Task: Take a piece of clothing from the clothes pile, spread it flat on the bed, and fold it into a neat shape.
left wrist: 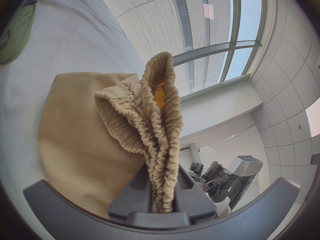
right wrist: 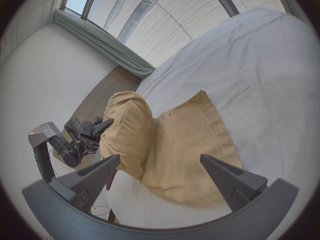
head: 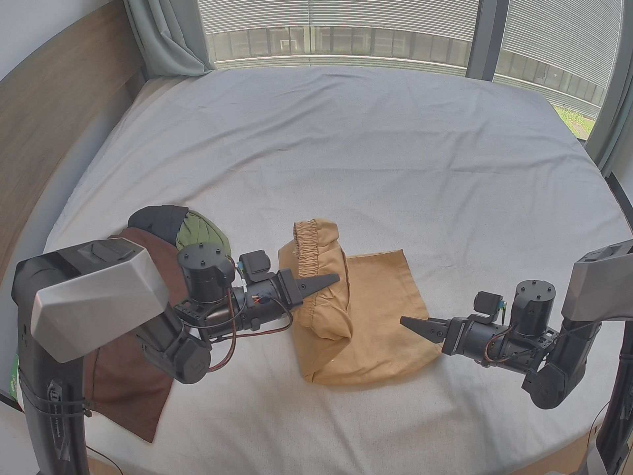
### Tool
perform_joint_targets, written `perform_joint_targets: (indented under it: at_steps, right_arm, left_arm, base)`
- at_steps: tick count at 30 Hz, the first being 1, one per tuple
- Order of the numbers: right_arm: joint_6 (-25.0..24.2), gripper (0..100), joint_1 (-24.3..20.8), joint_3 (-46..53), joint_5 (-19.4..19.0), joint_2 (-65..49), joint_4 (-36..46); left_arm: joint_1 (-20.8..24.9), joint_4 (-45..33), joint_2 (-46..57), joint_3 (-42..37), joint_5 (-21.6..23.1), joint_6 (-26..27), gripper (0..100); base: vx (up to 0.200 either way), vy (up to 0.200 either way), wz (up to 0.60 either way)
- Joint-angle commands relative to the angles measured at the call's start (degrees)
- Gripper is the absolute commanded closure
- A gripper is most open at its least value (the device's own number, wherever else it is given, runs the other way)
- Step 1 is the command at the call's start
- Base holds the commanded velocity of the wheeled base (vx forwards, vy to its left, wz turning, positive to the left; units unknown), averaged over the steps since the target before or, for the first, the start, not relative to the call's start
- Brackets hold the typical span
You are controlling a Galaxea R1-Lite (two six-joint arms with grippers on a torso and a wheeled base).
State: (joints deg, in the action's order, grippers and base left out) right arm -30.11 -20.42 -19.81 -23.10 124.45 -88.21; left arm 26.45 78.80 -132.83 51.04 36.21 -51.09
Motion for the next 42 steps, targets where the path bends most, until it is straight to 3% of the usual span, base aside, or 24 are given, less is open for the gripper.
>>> perform_joint_targets:
  at_steps: [1, 28, 29, 42]
  right_arm:
    - [0.0, 0, 0.4, -0.6, 0.0, -0.4, 0.0]
    - [-0.1, 0, 0.6, -1.0, 0.0, -0.3, 0.0]
    - [-0.1, 0, 0.6, -1.0, 0.0, -0.3, 0.0]
    - [-0.1, 0, 0.3, -1.0, 0.0, 0.0, 0.0]
  left_arm:
    - [1.5, -0.7, -2.6, 3.1, 0.0, -0.1, 100]
    - [5.0, -0.6, -10.0, 8.6, -2.7, -3.2, 100]
    - [5.0, -0.5, -10.2, 8.7, -3.0, -3.2, 0]
    - [4.3, 0.8, -9.5, 7.9, -3.5, -3.0, 0]
  base:
    - [0.0, 0.0, 0.0]
    - [0.0, 0.0, 0.0]
    - [0.0, 0.0, 0.0]
    - [0.0, 0.0, 0.0]
